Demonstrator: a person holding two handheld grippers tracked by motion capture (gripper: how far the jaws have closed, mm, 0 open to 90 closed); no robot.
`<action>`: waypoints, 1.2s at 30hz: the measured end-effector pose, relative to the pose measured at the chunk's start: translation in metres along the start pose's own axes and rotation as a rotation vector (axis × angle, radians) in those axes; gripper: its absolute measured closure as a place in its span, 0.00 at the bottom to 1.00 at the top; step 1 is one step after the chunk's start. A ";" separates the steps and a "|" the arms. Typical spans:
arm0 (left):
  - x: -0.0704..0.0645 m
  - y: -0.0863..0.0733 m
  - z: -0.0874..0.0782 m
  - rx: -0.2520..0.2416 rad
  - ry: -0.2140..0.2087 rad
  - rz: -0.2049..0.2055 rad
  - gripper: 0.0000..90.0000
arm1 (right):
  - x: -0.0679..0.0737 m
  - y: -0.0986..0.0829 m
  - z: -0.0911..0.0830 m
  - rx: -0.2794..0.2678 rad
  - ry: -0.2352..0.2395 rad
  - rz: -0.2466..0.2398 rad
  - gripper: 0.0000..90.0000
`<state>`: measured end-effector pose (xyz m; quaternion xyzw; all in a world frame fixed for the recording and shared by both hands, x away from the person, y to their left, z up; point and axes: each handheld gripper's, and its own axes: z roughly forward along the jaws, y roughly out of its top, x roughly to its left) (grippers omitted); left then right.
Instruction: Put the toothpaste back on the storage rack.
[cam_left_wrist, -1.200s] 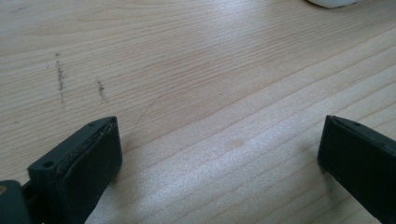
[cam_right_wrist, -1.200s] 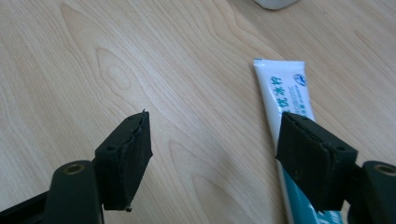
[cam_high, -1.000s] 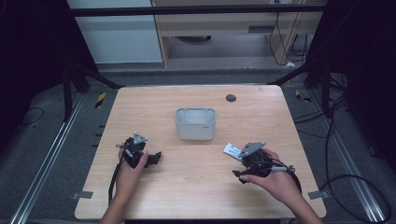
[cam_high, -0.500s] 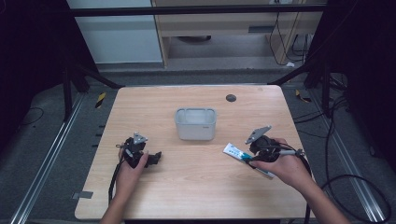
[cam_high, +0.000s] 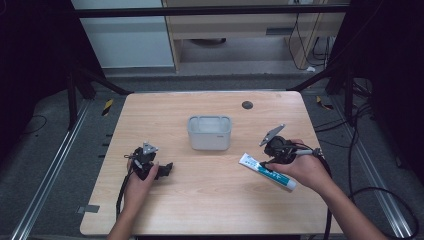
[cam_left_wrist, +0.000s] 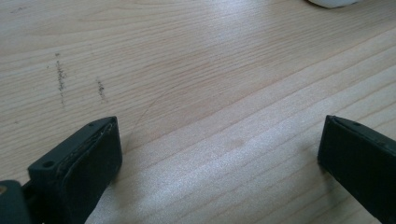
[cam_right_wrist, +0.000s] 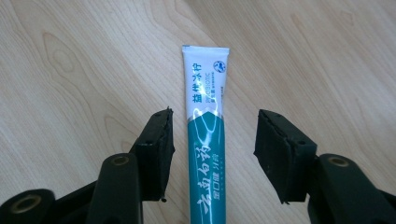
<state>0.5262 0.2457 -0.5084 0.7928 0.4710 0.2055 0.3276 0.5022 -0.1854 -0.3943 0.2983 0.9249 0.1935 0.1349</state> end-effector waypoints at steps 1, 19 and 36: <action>0.000 0.000 0.000 0.000 0.000 0.000 0.00 | 0.000 0.000 0.002 0.005 0.003 0.004 0.50; 0.001 0.003 0.003 0.003 0.005 -0.003 0.00 | -0.005 0.002 0.017 0.046 0.018 0.005 0.53; 0.001 0.003 0.003 0.001 0.008 -0.010 0.00 | -0.006 0.009 0.030 0.104 0.037 -0.009 0.54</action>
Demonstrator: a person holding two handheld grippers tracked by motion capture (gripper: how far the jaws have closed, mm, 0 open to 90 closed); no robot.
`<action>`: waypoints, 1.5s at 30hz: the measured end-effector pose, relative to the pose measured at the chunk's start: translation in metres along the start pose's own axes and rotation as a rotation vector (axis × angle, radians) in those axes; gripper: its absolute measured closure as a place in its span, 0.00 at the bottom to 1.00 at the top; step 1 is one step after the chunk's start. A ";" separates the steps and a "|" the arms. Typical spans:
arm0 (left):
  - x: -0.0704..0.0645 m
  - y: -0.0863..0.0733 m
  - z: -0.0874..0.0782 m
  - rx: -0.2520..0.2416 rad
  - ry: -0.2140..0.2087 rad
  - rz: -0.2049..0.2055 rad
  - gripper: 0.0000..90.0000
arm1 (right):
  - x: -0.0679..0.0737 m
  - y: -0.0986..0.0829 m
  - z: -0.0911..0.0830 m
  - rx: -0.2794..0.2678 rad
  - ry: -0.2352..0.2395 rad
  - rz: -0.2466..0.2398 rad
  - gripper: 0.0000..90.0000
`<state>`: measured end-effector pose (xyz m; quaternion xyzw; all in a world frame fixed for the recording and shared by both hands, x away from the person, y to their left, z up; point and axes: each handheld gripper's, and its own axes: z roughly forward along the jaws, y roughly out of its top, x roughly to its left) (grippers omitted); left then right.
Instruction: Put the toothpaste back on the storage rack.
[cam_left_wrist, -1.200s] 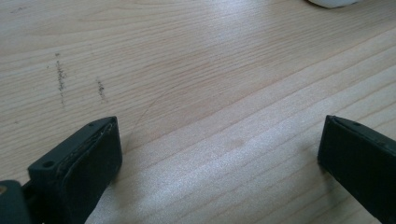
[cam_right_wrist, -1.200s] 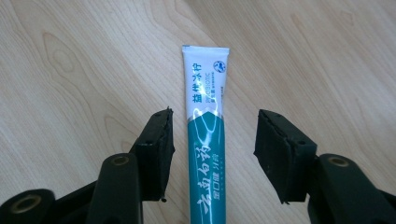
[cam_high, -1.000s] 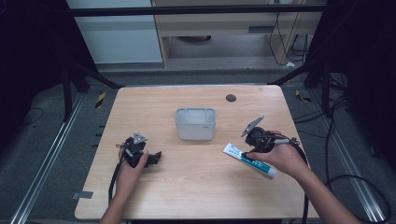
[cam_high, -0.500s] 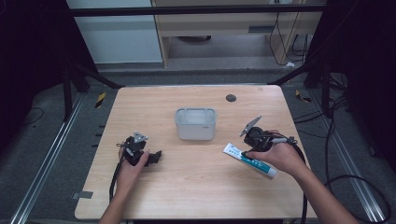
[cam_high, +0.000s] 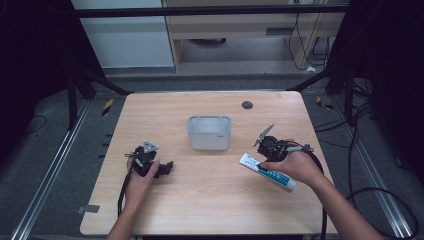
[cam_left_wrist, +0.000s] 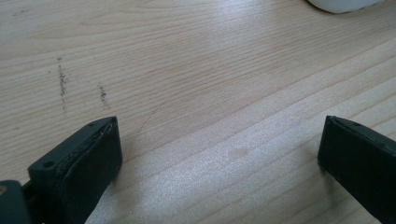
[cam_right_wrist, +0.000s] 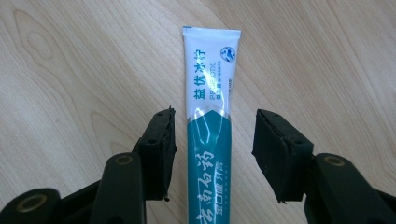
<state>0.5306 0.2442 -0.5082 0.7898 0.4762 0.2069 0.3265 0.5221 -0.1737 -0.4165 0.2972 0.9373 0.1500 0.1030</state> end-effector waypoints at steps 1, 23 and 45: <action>0.000 0.000 0.000 0.004 0.000 0.004 0.00 | 0.000 0.000 0.001 -0.002 0.003 -0.001 0.54; 0.000 0.000 0.000 0.003 0.004 0.001 0.00 | 0.001 0.005 0.027 0.065 0.025 0.019 0.53; 0.000 0.000 0.000 0.002 0.006 0.000 0.00 | -0.006 0.006 0.050 0.114 0.033 0.041 0.56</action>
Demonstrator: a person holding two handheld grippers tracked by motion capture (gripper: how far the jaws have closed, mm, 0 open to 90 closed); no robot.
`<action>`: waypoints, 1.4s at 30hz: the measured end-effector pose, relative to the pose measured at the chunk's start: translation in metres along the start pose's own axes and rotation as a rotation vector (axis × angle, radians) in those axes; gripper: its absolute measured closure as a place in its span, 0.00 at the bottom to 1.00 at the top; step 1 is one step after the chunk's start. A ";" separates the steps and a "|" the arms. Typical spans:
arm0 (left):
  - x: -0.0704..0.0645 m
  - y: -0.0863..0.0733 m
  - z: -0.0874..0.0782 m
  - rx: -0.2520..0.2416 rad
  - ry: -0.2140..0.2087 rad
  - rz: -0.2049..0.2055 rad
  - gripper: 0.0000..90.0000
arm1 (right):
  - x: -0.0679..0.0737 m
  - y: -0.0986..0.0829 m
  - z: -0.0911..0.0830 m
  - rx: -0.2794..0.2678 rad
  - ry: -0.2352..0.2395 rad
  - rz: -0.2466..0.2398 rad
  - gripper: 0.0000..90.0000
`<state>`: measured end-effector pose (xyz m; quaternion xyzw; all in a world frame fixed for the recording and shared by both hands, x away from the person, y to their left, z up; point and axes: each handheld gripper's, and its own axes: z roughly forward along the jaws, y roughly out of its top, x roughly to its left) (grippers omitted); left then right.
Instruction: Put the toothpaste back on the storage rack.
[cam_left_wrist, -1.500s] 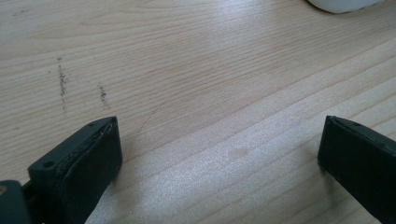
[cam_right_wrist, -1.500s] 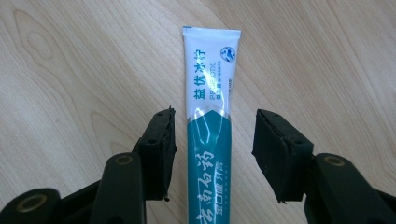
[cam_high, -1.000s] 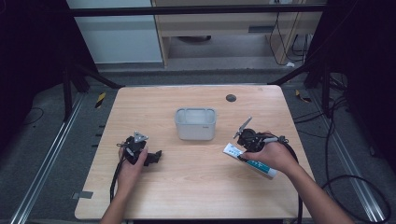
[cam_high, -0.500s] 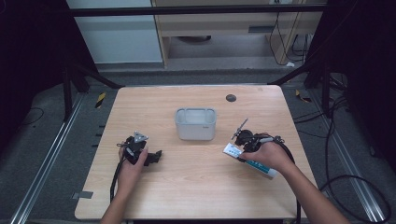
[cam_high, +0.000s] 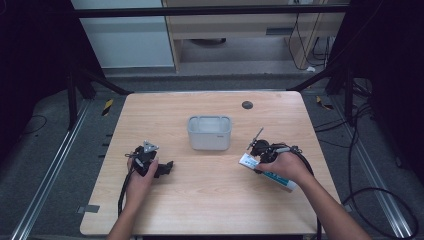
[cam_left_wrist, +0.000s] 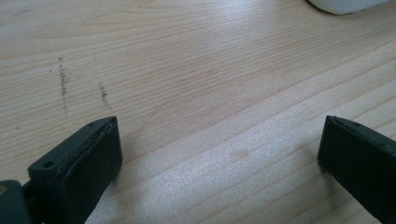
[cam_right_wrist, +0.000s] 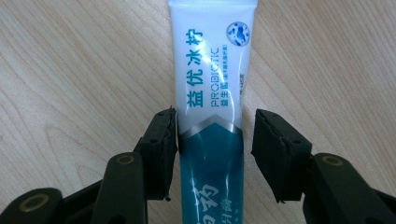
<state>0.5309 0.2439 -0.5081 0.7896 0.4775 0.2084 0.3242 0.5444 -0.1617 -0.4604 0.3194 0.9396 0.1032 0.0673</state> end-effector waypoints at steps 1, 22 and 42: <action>0.000 0.000 0.000 0.000 0.000 0.000 0.00 | 0.000 0.000 0.000 -0.001 0.000 -0.004 0.56; 0.000 0.000 0.000 0.000 0.000 0.000 0.00 | 0.001 0.003 0.003 0.011 0.003 -0.015 0.61; 0.000 0.000 0.000 -0.004 0.000 -0.004 0.00 | 0.001 0.003 0.003 0.011 -0.015 -0.025 0.66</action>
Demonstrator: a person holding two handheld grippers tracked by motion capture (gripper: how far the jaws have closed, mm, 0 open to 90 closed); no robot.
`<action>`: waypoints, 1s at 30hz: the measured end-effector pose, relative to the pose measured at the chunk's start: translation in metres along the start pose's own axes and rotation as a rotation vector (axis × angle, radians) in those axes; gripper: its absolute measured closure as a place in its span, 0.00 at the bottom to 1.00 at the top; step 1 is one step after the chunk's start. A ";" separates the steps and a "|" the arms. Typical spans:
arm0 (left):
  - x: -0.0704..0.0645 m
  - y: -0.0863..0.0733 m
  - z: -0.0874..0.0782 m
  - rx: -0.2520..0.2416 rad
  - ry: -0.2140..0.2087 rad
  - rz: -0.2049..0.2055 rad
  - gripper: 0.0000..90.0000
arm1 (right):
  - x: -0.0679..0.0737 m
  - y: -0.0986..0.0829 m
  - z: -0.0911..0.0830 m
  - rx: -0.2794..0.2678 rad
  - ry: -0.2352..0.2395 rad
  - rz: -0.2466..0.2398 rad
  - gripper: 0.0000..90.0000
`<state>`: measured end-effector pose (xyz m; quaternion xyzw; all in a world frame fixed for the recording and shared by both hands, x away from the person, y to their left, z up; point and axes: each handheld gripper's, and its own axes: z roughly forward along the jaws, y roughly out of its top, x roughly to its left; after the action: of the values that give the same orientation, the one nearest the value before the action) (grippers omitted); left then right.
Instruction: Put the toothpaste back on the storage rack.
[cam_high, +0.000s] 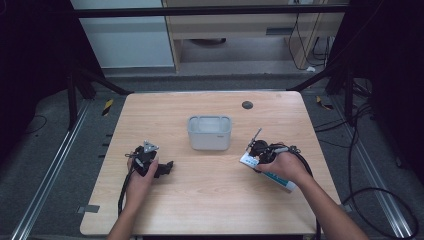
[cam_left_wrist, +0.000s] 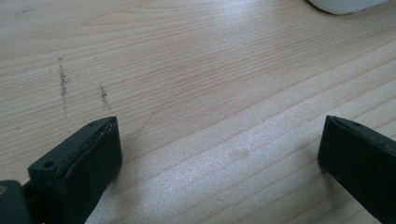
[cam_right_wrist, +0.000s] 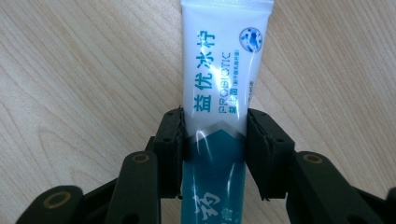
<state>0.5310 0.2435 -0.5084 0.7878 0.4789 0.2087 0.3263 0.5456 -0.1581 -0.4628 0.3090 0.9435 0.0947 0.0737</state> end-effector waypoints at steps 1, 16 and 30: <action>0.000 0.000 0.000 0.000 0.000 0.000 0.00 | 0.000 0.000 0.000 0.002 0.000 -0.001 0.66; 0.000 0.000 0.000 0.000 0.000 0.001 0.00 | 0.000 0.000 -0.001 0.001 -0.004 0.003 0.73; 0.000 0.000 0.000 0.000 0.000 0.001 0.00 | 0.000 0.002 -0.002 0.016 -0.006 0.004 0.75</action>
<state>0.5312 0.2433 -0.5084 0.7881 0.4785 0.2089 0.3262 0.5462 -0.1567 -0.4608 0.3119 0.9433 0.0864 0.0736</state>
